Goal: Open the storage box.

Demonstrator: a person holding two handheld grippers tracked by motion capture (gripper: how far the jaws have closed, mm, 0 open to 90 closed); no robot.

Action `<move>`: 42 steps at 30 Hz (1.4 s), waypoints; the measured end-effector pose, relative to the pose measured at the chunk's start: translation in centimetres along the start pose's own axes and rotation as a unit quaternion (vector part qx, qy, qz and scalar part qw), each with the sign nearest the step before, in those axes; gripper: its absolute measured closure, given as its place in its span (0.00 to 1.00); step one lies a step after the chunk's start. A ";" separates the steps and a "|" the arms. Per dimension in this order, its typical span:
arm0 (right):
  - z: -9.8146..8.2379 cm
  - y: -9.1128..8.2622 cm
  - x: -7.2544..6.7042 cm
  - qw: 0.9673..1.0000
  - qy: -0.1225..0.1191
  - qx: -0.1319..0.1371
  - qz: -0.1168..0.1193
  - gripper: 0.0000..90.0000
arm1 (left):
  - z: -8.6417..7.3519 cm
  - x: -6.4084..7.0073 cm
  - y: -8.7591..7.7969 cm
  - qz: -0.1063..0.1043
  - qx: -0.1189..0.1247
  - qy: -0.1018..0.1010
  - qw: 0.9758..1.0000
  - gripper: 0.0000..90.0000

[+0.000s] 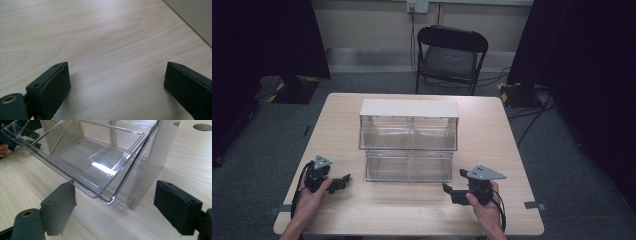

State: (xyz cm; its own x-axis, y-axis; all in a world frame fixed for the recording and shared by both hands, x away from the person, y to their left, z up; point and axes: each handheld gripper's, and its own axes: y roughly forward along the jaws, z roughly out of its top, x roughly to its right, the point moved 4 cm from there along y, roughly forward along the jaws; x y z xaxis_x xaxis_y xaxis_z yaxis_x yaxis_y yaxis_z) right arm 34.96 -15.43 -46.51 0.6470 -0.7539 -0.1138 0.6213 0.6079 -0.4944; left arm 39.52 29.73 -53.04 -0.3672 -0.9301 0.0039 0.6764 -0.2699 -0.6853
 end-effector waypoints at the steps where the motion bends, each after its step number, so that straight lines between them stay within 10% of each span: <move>1: 0.0 0.0 0.0 1.000 0.000 0.000 0.000 0.19 | 0.0 0.0 0.0 0.000 0.000 0.000 1.000 0.07; 42: 0.5 -0.4 0.2 1.000 0.008 0.019 -0.008 0.23 | 0.0 0.0 0.0 0.000 0.000 0.000 1.000 0.07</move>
State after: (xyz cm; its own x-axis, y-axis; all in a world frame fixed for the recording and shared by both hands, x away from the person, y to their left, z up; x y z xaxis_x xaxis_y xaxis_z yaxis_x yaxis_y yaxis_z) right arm 35.03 -15.71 -45.93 0.6299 -0.7672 -0.1208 0.6481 0.6049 -0.4626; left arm 39.51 29.73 -53.04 -0.3671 -0.9302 0.0037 0.6763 -0.2696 -0.6855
